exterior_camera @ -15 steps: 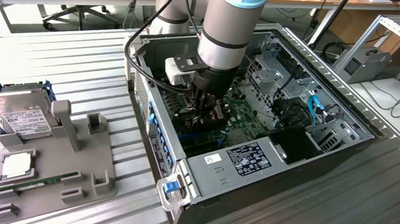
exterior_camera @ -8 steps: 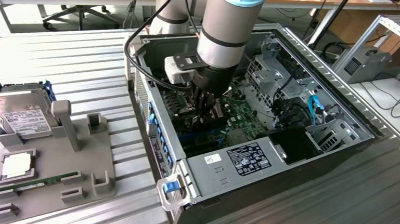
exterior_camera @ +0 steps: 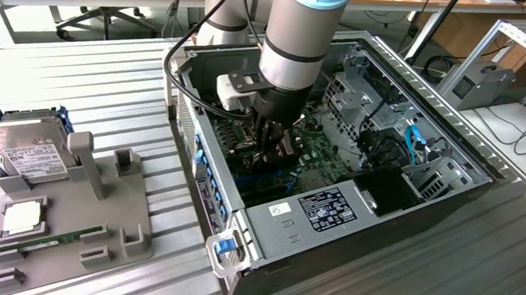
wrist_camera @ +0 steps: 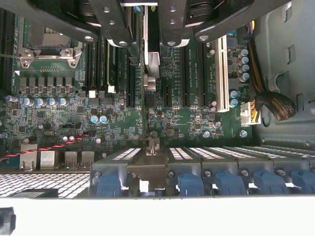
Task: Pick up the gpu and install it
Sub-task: 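Insert the gpu into the slot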
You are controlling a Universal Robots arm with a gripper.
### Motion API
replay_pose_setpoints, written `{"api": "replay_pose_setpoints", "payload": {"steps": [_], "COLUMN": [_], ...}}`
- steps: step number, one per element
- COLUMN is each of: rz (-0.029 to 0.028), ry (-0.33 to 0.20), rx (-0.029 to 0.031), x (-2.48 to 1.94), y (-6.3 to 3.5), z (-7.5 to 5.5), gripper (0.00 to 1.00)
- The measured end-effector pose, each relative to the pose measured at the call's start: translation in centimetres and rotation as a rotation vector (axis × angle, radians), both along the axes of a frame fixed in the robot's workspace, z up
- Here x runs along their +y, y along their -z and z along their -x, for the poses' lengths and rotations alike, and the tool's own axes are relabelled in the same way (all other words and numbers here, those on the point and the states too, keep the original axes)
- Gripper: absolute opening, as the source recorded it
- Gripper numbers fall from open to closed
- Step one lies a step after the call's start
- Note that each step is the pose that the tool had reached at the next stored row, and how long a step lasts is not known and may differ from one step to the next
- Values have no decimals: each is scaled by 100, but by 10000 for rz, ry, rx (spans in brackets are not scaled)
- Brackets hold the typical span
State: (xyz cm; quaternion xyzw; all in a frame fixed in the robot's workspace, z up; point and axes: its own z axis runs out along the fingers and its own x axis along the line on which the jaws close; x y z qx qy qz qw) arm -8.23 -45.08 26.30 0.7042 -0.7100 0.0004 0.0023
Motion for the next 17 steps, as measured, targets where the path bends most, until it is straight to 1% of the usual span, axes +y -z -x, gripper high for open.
{"api": "replay_pose_setpoints", "payload": {"steps": [11, 17], "rz": [-1, 12], "ry": [-35, -35], "rx": [0, -1], "x": [12, 11], "y": [4, 4], "z": [-11, -11], "gripper": [26, 26]}}
